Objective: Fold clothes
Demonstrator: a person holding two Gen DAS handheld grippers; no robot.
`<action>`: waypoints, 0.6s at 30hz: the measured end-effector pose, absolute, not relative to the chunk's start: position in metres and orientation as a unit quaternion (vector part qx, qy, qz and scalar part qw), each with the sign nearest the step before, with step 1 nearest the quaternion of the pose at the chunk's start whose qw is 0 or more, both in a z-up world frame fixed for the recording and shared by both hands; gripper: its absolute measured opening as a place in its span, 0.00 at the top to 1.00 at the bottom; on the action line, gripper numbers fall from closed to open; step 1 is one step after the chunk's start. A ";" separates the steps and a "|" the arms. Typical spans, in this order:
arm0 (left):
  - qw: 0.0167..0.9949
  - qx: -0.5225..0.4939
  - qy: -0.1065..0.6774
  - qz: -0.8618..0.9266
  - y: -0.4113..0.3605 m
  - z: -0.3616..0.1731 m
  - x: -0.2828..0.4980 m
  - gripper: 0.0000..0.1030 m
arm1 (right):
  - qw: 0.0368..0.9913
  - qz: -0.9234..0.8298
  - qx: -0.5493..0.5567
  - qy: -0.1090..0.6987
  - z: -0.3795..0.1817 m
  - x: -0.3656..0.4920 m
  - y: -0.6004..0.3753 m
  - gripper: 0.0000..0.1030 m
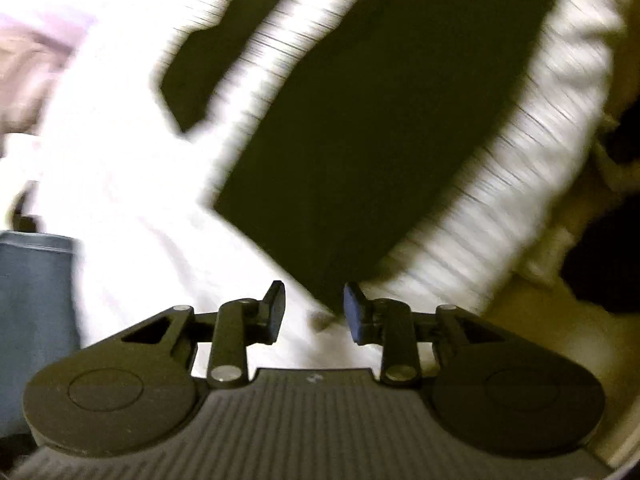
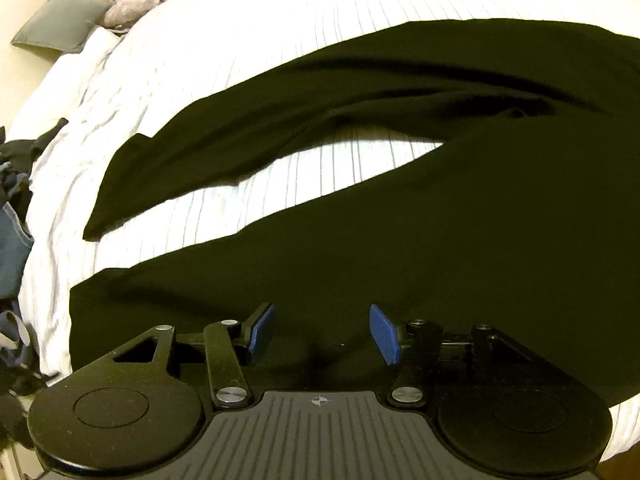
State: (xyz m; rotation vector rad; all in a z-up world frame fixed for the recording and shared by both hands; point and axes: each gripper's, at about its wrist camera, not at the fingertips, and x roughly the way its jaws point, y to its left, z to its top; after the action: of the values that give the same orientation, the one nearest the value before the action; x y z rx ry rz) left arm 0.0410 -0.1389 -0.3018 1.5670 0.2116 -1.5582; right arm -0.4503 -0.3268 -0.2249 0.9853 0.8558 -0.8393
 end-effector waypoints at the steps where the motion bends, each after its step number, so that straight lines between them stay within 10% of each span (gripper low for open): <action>1: 0.460 0.621 0.077 -0.630 -0.148 -0.294 0.049 0.72 | 0.712 -0.381 0.447 0.386 -0.227 -0.448 -0.326 0.45; 13: 0.362 0.678 -0.175 -0.615 -0.326 -0.393 0.030 0.64 | 0.702 -0.416 0.438 0.377 -0.227 -0.446 -0.338 0.45; 18: 0.339 0.689 -0.162 -0.620 -0.353 -0.399 0.035 0.98 | 0.674 -0.462 0.447 0.364 -0.227 -0.475 -0.343 0.45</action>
State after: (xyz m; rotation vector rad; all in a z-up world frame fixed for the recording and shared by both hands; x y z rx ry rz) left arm 0.0350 -0.3529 -0.3992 1.7937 -0.4222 -1.6136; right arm -0.4752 -0.3427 -0.2275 1.0060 0.8201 -1.0405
